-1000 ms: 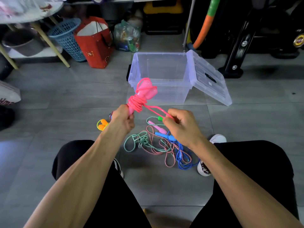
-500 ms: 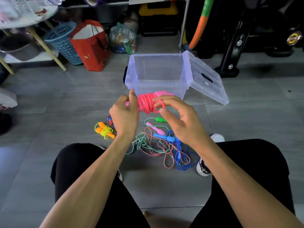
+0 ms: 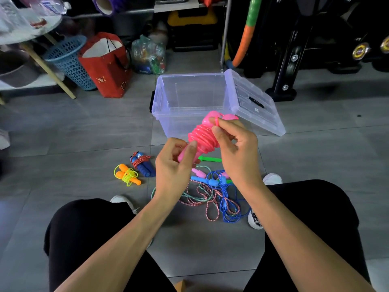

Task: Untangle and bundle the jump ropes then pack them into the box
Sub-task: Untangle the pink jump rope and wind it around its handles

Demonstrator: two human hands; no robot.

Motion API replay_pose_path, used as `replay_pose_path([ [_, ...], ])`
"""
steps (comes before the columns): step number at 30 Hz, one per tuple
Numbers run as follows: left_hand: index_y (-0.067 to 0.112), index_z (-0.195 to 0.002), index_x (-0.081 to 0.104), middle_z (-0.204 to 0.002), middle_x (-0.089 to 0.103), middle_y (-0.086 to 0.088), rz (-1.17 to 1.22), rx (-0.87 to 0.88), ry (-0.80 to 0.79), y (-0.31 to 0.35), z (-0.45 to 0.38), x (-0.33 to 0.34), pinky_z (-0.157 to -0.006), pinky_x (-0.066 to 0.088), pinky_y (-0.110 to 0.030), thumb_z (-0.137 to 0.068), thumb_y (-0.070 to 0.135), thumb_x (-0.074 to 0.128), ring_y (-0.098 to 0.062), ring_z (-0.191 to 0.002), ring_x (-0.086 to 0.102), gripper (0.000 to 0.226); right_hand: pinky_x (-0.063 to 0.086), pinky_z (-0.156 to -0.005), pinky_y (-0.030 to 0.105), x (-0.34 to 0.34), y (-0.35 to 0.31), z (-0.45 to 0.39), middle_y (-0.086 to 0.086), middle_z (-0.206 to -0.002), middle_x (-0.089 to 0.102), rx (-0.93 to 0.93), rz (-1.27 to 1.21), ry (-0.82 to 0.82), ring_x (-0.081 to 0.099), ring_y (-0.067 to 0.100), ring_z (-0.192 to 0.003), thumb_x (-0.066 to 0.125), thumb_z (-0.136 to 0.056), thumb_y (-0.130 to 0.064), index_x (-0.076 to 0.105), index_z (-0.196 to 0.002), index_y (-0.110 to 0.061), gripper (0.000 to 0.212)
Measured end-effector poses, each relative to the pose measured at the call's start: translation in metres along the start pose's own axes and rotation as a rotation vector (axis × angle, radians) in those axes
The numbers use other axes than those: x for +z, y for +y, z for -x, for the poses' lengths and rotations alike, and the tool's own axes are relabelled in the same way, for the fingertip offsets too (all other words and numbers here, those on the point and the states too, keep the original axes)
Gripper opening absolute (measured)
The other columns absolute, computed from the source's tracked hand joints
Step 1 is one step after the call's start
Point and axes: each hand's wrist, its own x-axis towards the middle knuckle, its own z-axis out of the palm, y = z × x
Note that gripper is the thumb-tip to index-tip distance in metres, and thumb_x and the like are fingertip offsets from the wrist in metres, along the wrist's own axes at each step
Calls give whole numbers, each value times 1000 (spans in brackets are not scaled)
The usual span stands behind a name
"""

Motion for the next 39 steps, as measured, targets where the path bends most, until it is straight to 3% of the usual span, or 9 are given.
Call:
replay_pose_path([
  [3, 11, -90, 58, -73, 66, -2, 26, -17, -41, -4, -4, -5, -59, 49, -33, -91, 4, 63, -12, -61, 61, 8, 49, -82, 18, -4, -4, -3, -1, -101, 73, 25, -41, -28, 67, 8, -93, 62, -94, -9, 73, -107, -11, 18],
  [6, 27, -115, 50, -72, 70, -2, 103, -62, -187, -4, -8, -8, -68, 54, -43, -92, 3, 62, -16, -61, 62, 36, 50, -81, 18, -8, -8, -4, 0, -99, 74, -11, -45, -29, 68, 6, -89, 61, -94, -6, 73, -106, -5, 17],
  [9, 38, -136, 37, -70, 66, 0, 45, -55, -396, -4, -17, -15, -72, 49, -37, -90, 6, 62, -17, -65, 56, 62, 49, -78, 16, -12, -11, -5, -3, -95, 73, -40, -31, -45, 68, 3, -84, 60, -94, -5, 72, -103, -3, 15],
  [15, 24, -148, 36, -79, 64, -6, 5, -196, -689, -2, -13, -12, -82, 52, -36, -86, 4, 58, -20, -79, 64, 69, 52, -68, 22, -11, -18, 1, -4, -80, 72, -50, 18, -146, 70, 8, -75, 58, -94, -6, 62, -98, -9, 6],
  [19, 12, -137, 45, -76, 66, -19, 50, -239, -647, 3, -12, -5, -85, 57, -45, -91, -12, 54, -30, -74, 66, 53, 55, -66, 29, -9, -18, 1, -3, -76, 71, 1, -19, -128, 69, 13, -68, 57, -95, -7, 56, -93, -16, 9],
  [22, 16, -119, 53, -78, 69, -29, -39, -219, -618, 4, -13, -4, -83, 55, -58, -84, 3, 70, -42, -74, 68, 40, 56, -67, 29, -9, -14, -2, -4, -71, 71, 34, 13, -132, 69, 11, -65, 60, -94, -8, 55, -92, -14, 8],
  [25, 23, -99, 57, -64, 70, -9, -231, -149, -611, 4, -14, -5, -72, 59, -42, -79, 14, 80, -30, -60, 66, 32, 56, -67, 30, -10, -9, -3, -6, -71, 72, 25, 97, -193, 69, 6, -65, 62, -93, -11, 56, -94, -7, 7],
  [30, 24, -70, 55, -62, 35, 4, -393, 10, -539, 8, -21, -12, -52, 27, -21, -61, 23, 92, -7, -55, 29, 38, 56, -73, 41, -12, -7, -2, -9, -72, 71, -23, 197, -297, 70, 5, -70, 62, -93, -13, 55, -95, -9, 8],
  [39, 24, -75, 55, -74, 52, -3, -546, 45, -550, 7, -21, -17, -58, 36, -22, -63, 32, 90, -13, -64, 43, 38, 58, -72, 36, -9, -3, 3, -3, -78, 72, 26, 113, -339, 71, 10, -73, 63, -92, -7, 55, -95, -11, 9],
])
